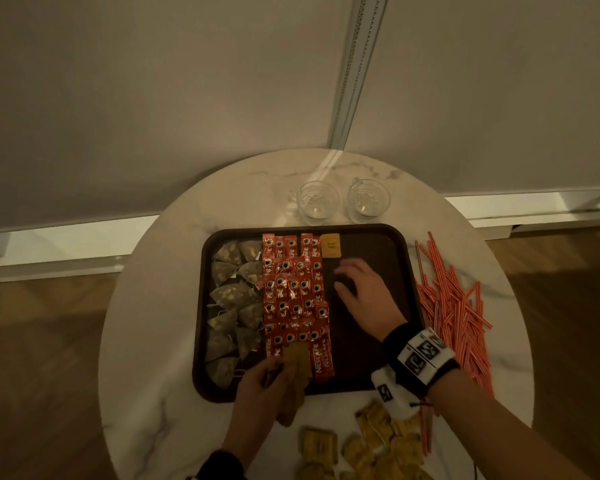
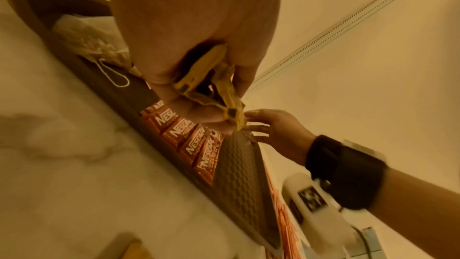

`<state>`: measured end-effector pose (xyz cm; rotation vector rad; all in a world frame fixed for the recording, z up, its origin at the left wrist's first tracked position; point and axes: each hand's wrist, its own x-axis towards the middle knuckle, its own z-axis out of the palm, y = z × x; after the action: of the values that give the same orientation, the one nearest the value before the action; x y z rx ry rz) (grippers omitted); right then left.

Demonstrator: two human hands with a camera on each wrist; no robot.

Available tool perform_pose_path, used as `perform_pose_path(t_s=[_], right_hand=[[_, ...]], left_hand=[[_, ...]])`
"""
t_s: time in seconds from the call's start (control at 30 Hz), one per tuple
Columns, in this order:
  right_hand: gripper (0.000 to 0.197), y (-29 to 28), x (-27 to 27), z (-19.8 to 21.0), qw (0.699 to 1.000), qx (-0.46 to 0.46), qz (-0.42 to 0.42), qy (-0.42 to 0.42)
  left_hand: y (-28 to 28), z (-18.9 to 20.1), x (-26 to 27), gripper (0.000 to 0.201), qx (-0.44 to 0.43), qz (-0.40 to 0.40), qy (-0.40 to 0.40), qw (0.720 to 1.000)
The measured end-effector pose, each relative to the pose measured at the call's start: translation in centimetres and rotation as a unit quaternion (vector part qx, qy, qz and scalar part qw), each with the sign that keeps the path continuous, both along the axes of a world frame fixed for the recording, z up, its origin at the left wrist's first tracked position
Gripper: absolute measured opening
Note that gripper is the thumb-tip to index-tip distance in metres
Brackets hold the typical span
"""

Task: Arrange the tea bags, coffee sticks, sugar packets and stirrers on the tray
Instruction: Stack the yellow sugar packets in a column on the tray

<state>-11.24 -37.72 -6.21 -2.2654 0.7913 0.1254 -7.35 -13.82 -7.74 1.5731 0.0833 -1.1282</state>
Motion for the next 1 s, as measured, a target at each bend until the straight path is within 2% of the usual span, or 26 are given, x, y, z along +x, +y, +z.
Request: perform_pose_path(t_s=[0.1,0.17,0.23,0.37,0.43,0.5,0.7,0.8,0.9,1.0], right_hand=[[0.021,4.0,-3.2,1.4,0.987,0.155,-0.036,-0.027],[0.020,6.7,-5.1,2.3,0.956,0.282,-0.068,-0.052],[0.008,8.4,-6.6,3.1,0.927,0.347,-0.110,-0.086],[0.013,9.7,-8.4,4.0,0.928,0.316,-0.159,-0.115],[0.005,10.0,-9.0,4.7,0.915,0.333,-0.185,-0.134],[0.010,10.1,-9.5,5.2,0.906,0.341,-0.203,-0.147],[0.008,10.8,-10.9,6.6,0.911,0.328,-0.198,-0.150],[0.007,11.4,-11.6,6.8,0.912,0.325,-0.203,-0.146],[0.005,12.2,-12.2,6.9,0.912,0.327,-0.201,-0.148],[0.005,12.9,-12.5,7.2,0.910,0.305,-0.216,-0.180]], left_hand=[[-0.3,1.2,0.1,0.016,-0.012,-0.023,0.001,1.000],[-0.5,1.8,-0.1,0.017,-0.033,-0.046,0.010,0.998],[-0.6,2.6,-0.4,0.018,-0.052,-0.064,0.007,0.997],[-0.3,4.1,-1.5,0.015,-0.059,-0.096,-0.041,0.993],[0.1,4.6,-2.0,0.013,-0.052,-0.114,-0.069,0.990],[0.6,4.9,-2.4,0.015,-0.043,-0.129,-0.090,0.987],[2.1,6.4,-3.9,0.012,-0.068,-0.110,-0.067,0.989],[2.6,6.7,-4.6,0.017,-0.076,-0.085,-0.044,0.993],[2.9,6.5,-5.1,0.022,-0.073,-0.074,-0.054,0.993],[3.1,6.6,-5.5,0.025,-0.077,-0.063,-0.056,0.993]])
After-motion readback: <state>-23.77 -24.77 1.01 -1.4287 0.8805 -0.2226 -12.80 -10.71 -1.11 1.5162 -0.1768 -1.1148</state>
